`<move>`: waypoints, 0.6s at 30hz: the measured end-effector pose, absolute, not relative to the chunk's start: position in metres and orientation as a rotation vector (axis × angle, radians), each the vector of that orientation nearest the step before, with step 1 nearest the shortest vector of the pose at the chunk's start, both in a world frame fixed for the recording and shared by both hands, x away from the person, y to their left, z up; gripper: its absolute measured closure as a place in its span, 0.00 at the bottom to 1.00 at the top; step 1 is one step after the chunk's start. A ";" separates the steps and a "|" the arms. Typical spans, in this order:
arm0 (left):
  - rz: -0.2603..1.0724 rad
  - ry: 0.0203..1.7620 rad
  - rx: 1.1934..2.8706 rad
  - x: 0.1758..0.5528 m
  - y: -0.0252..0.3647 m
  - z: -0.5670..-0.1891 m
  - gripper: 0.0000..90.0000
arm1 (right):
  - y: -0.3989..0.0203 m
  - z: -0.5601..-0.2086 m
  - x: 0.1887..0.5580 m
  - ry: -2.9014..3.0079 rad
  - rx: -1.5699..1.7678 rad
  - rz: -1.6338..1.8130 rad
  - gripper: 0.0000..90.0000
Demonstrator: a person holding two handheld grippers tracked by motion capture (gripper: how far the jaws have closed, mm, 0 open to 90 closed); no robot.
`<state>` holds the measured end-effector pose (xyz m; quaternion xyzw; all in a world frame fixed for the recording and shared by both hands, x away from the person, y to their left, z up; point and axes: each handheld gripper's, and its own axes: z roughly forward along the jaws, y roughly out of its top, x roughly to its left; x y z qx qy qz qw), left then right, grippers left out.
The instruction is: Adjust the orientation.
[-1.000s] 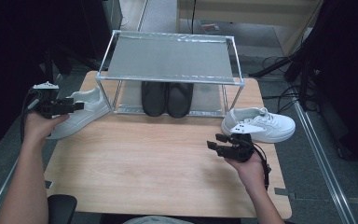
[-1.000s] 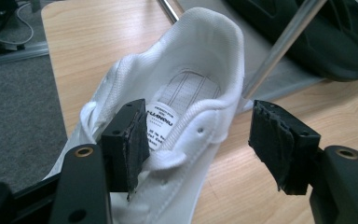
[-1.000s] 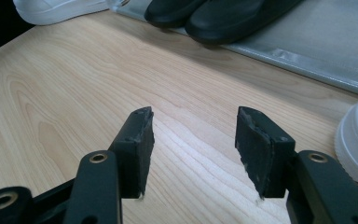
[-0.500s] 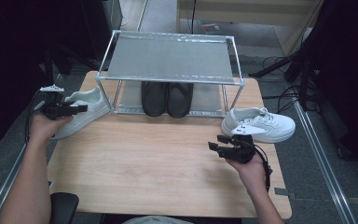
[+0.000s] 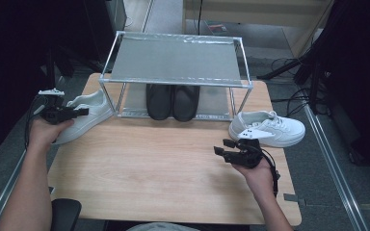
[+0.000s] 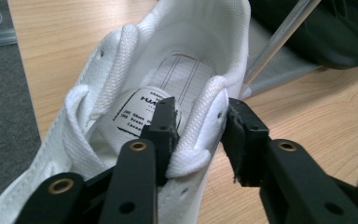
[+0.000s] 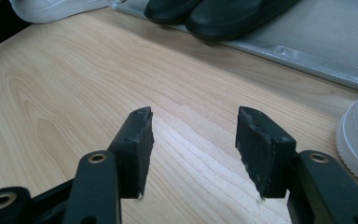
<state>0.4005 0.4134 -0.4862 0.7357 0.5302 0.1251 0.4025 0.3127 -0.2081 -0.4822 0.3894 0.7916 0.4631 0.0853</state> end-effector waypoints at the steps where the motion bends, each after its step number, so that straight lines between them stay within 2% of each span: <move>1: 0.315 1.348 1.853 0.400 0.414 -0.486 0.76 | -0.208 -0.482 0.313 2.360 1.160 1.381 0.52; 9: 0.290 1.395 1.825 0.399 0.418 -0.482 0.88 | -0.208 -0.483 0.314 2.356 1.163 1.379 0.51; 12: 0.308 1.406 1.838 0.398 0.416 -0.479 0.90 | -0.208 -0.483 0.314 2.355 1.153 1.381 0.51; 18: 0.288 1.425 1.761 0.390 0.423 -0.471 0.90 | -0.206 -0.482 0.316 2.357 1.153 1.387 0.51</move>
